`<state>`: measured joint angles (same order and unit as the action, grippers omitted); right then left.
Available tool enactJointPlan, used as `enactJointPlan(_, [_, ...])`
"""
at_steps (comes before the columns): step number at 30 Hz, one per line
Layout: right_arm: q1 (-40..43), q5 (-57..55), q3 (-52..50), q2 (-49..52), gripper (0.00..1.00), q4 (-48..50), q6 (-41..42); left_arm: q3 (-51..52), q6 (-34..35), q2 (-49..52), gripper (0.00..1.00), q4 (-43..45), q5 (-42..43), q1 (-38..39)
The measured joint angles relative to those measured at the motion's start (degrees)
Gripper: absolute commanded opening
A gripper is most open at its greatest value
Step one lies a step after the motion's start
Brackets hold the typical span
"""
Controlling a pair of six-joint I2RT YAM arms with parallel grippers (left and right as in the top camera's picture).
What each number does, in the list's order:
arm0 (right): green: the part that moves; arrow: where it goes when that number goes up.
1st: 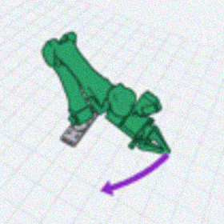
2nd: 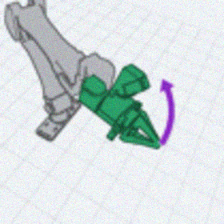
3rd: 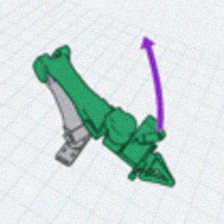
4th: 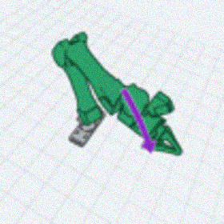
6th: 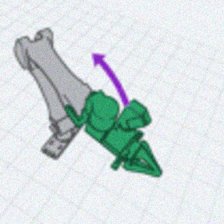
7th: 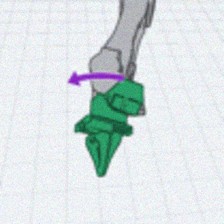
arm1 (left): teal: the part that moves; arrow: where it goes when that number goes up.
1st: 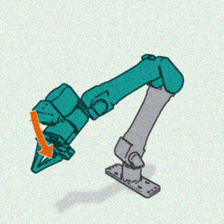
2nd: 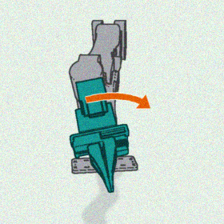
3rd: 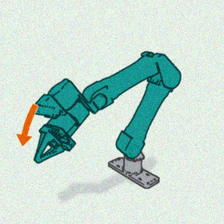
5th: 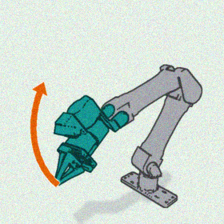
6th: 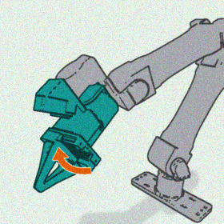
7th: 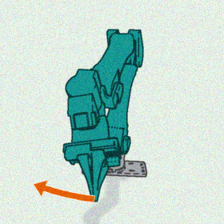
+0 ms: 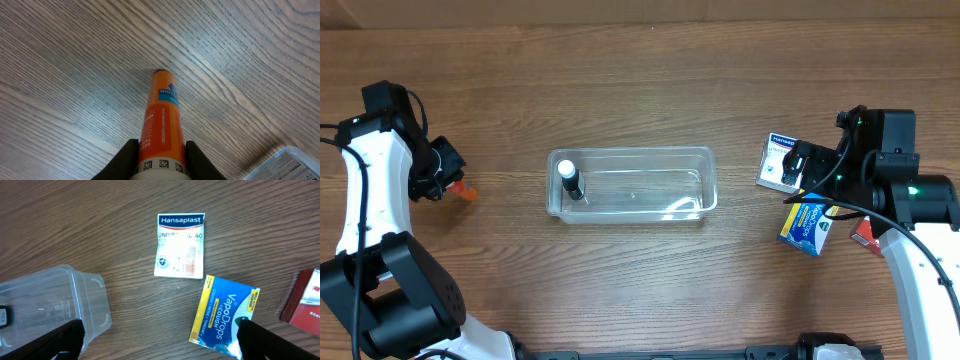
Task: Pack container
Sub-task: 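Move the left gripper to the orange tube and grasp it, then place the orange tube into the container beside the bottle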
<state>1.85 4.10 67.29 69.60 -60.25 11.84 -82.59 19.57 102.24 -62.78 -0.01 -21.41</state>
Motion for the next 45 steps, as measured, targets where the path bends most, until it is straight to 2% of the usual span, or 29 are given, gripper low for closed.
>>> enactJointPlan(4, [0.0, 0.0, 0.0, 0.0, 1.0, 0.0, 0.0, -0.2, 0.0, 0.0, 0.04, -1.8, 0.5, 0.0])
enactJointPlan(10, [0.0, 0.0, 0.0, 0.0, 1.0, -0.1, 0.0, -6.0, 0.0, -0.2, 0.04, -11.4, 1.6, 2.1])
enactJointPlan(15, [0.0, 0.0, 0.0, 0.0, 1.0, 0.0, 0.0, -16.1, 0.0, -4.3, 0.04, -19.1, 1.8, 9.1])
enactJointPlan(18, [0.0, 0.0, 0.0, 0.0, 1.0, -0.1, 0.0, -22.0, 0.0, -9.6, 0.05, -22.4, 2.0, 15.9])
enactJointPlan(24, [0.0, 0.3, 0.0, 0.0, 1.0, -0.1, 0.0, -24.5, 1.0, -16.0, 0.05, -26.8, 2.8, 25.8])
enactJointPlan(31, [0.0, 0.6, 0.0, 0.0, 1.0, -0.2, 0.1, -17.5, 2.7, -13.0, 0.04, -25.3, 2.8, 31.4])
enactJointPlan(39, [0.0, 0.6, 0.0, 0.0, 1.0, -0.2, 0.1, -3.4, 3.7, -9.4, 0.06, -16.6, 3.1, 33.4])
enactJointPlan(45, [0.0, 0.6, 0.0, 0.0, 1.0, -0.2, 0.1, 1.9, 4.1, -5.6, 0.06, -9.8, 3.0, 33.4])
